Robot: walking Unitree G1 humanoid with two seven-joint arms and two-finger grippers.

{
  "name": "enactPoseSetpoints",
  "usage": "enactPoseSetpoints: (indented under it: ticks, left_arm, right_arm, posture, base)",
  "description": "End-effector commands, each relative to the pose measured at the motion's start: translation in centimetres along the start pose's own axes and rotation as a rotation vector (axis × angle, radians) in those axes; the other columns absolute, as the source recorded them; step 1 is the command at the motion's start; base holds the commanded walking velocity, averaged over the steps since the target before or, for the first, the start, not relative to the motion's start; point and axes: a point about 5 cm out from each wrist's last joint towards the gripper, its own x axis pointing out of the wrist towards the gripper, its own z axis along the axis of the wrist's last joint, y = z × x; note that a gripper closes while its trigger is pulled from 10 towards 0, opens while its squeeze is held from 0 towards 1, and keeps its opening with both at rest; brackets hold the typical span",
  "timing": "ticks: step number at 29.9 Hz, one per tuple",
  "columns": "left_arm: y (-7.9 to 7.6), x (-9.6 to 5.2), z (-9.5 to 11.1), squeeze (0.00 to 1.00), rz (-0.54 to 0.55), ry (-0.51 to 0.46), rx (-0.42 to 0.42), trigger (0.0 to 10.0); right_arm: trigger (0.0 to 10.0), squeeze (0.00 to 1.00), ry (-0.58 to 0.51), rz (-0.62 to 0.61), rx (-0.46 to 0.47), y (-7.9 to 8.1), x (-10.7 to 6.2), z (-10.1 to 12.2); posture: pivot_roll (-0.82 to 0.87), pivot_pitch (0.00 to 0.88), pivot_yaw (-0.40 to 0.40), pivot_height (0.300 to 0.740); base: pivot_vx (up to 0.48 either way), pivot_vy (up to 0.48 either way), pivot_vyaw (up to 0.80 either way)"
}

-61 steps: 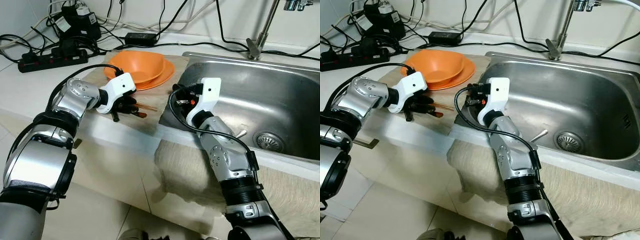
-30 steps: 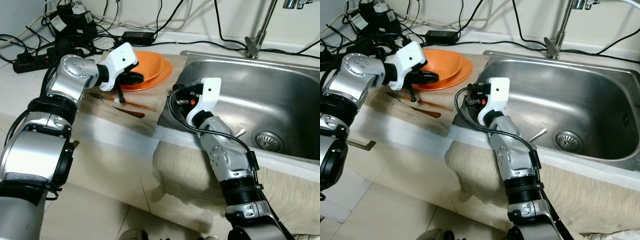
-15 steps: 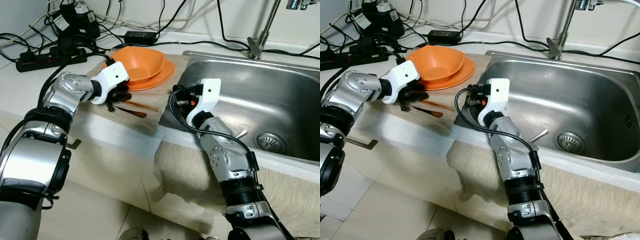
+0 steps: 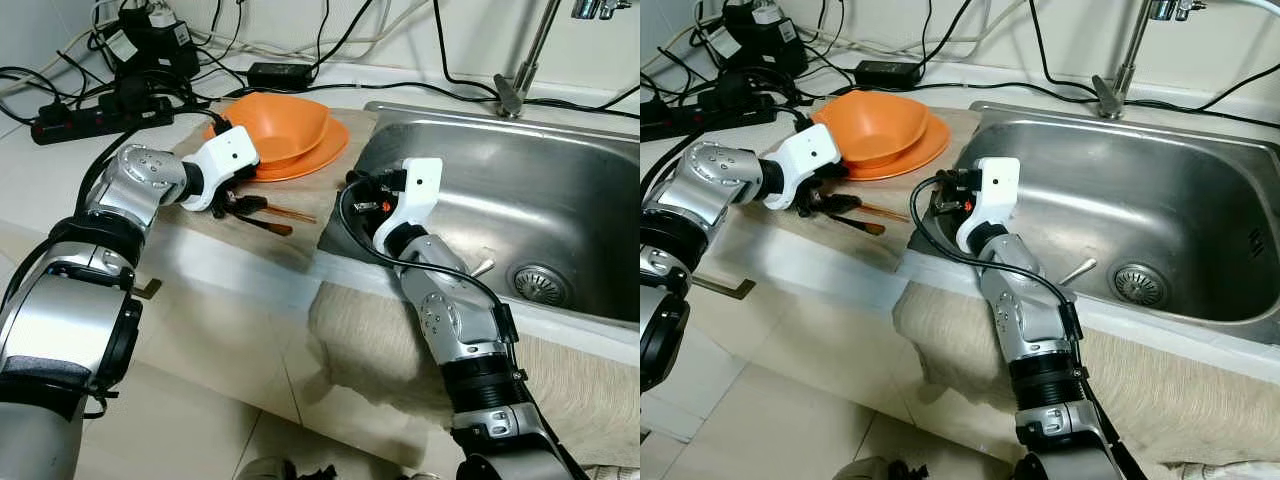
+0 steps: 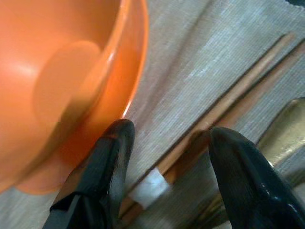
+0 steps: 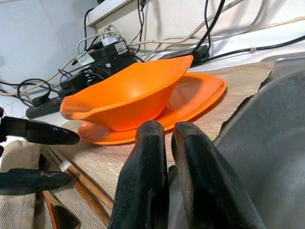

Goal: Kitchen organization

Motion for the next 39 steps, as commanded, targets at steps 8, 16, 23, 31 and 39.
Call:
enactPoseSetpoints:
  ticks: [8,16,23,31,39]
  left_arm:
    - [-0.1,-0.1,-0.2,0.00,-0.026,0.030,0.001,10.0]
    - [-0.3,0.3,-0.1,0.00,-0.047,0.037,-0.019,10.0]
    - [-0.7,0.7,-0.2,0.00,-0.086,0.078,-0.029,10.0]
    - [-1.7,1.5,-0.6,0.00,-0.135,0.109,-0.053,10.0]
    - [-2.5,2.1,-1.0,0.00,-0.197,0.141,-0.101,10.0]
  right_arm:
    - [10.0,0.00,0.018,-0.003,0.006,0.1,-0.2,-0.4]
    - [10.0,0.00,0.019,-0.006,0.006,0.1,-0.2,-0.3]
    - [10.0,0.00,0.021,-0.004,0.006,0.1,-0.1,-0.3]
    - [10.0,0.00,0.019,-0.007,0.008,0.1,-0.2,-0.3]
    - [10.0,0.00,0.020,-0.006,0.006,0.1,-0.2,-0.3]
  posture:
    - [0.05,0.013,0.101,0.740]
    - [0.05,0.021,0.106,0.740]
    - [0.05,0.023,0.107,0.740]
    - [0.05,0.026,0.112,0.740]
    - [0.05,0.026,0.112,0.740]
  base:
    - [0.000,0.000,0.00]
    - [0.000,0.000,0.00]
    - [0.000,0.000,0.00]
    - [0.000,0.000,0.00]
    - [0.000,0.000,0.00]
